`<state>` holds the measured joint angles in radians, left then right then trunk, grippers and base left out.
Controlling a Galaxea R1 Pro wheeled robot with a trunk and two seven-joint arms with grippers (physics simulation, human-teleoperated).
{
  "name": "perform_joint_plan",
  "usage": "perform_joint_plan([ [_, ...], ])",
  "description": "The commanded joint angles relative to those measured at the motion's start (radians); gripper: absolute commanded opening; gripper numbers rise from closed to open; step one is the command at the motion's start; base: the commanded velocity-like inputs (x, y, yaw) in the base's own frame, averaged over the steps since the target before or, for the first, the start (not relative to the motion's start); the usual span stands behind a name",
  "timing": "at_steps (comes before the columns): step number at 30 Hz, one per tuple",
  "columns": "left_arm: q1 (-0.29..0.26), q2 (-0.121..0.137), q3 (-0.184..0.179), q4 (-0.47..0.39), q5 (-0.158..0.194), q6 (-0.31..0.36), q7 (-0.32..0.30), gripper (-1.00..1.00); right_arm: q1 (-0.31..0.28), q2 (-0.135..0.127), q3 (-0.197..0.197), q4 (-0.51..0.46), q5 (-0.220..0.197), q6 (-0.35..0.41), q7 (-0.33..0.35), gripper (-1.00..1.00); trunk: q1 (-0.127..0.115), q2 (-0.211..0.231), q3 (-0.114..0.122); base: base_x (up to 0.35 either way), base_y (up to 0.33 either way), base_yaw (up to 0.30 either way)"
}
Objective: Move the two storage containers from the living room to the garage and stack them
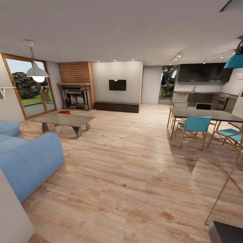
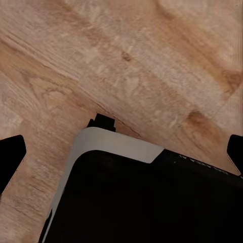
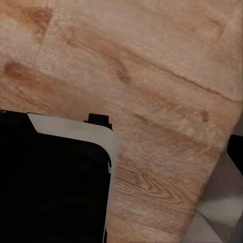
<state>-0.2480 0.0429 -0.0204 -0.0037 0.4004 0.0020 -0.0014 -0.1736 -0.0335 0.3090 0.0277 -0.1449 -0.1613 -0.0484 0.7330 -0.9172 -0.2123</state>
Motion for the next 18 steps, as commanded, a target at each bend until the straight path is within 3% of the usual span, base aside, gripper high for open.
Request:
perform_joint_plan([
  [1, -0.001, 0.000, -0.002, 0.000, 0.006, 0.000, 0.000, 1.00, -0.001, 0.000, 0.009, 0.003, -0.010, -0.006, 0.000, 1.00, 0.001, -0.001, -0.001, 0.322, 0.092, 0.000],
  [18, -0.001, 0.000, -0.002, 0.000, 0.006, 0.001, 0.000, 1.00, -0.001, 0.002, 0.007, 0.003, -0.010, -0.006, 0.001, 1.00, 0.001, -0.001, -0.001, 0.322, 0.085, 0.000],
])
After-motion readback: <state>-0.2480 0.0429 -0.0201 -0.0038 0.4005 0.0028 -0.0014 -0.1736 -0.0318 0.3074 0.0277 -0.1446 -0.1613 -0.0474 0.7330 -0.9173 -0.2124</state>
